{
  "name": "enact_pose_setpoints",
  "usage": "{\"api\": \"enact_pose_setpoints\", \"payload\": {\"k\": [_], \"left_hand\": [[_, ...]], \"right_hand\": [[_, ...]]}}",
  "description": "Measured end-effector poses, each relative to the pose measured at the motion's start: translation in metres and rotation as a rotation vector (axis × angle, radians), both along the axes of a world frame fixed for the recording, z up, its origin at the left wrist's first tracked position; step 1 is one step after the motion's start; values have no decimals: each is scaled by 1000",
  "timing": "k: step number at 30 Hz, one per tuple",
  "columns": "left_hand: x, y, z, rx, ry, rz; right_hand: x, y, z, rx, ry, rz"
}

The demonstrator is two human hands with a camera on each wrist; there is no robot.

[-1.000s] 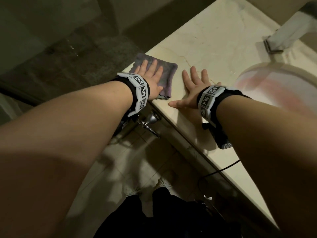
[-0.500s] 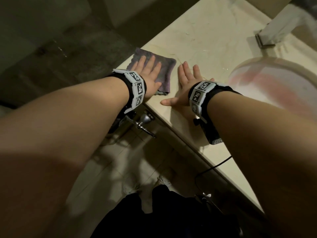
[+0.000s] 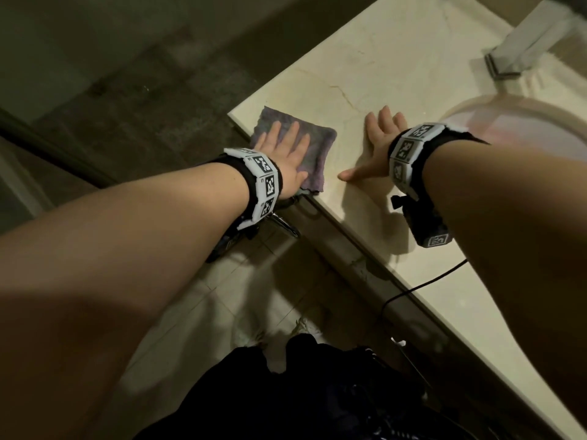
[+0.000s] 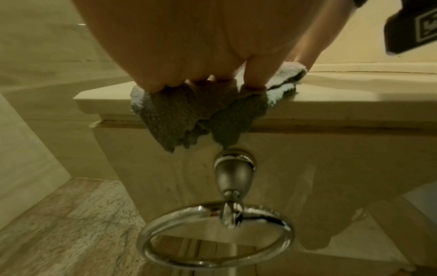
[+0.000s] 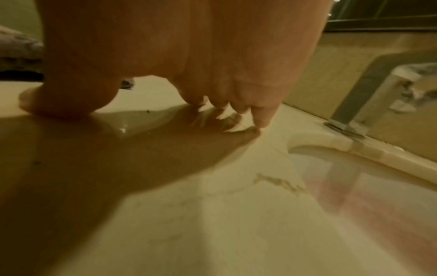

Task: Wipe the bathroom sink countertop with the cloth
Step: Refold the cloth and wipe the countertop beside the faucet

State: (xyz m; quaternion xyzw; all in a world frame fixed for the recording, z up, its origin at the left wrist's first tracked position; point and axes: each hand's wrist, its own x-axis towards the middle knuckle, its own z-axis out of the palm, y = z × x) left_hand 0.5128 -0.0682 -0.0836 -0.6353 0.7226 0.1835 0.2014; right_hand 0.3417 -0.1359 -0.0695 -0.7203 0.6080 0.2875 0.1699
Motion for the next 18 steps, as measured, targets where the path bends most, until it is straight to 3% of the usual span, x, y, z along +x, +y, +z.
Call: {"api": "enact_pose_setpoints", "payload": {"k": [13,18], "left_hand": [[-22,-83,-12,-50,28,44],[-17,-88,-11,-61,47,57]], "right_hand": [[-2,-3,-6,37,-1,-66],[-3,-4,-5,57,-14,-80]]}}
